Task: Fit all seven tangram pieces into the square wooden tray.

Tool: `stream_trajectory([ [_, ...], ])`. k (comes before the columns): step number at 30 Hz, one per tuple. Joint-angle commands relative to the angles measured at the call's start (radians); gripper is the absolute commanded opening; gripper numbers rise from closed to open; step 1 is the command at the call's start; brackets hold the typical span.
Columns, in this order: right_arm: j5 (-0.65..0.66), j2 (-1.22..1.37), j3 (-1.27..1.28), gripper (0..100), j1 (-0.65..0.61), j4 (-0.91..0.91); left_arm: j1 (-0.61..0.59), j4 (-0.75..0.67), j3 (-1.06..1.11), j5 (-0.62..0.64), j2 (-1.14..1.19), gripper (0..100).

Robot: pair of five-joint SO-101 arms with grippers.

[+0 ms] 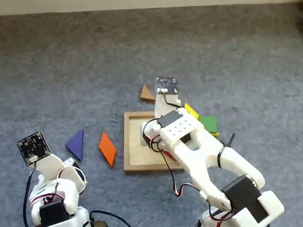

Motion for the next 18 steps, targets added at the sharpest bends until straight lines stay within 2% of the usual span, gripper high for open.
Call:
stream_trajectory([
  [1,-0.006,-0.021,-0.058,29.6,-0.005,0.018,-0.013,-0.008,0.021,0.008,-0.024,1],
  [5,-0.003,-0.025,-0.071,29.6,-0.007,0.104,-0.013,-0.008,0.021,0.008,-0.024,1],
  [10,0.003,-0.116,-0.114,29.6,-0.007,0.110,-0.013,-0.008,0.021,0.008,-0.024,1],
  [13,0.083,-0.148,-0.116,29.4,-0.018,0.110,-0.013,-0.008,0.021,0.008,-0.024,1],
  [15,0.107,-0.148,-0.116,25.7,-0.024,0.105,-0.013,-0.008,0.021,0.008,-0.024,1],
  [18,0.112,-0.134,-0.116,14.2,-0.024,0.044,-0.013,-0.008,0.021,0.008,-0.024,1],
])
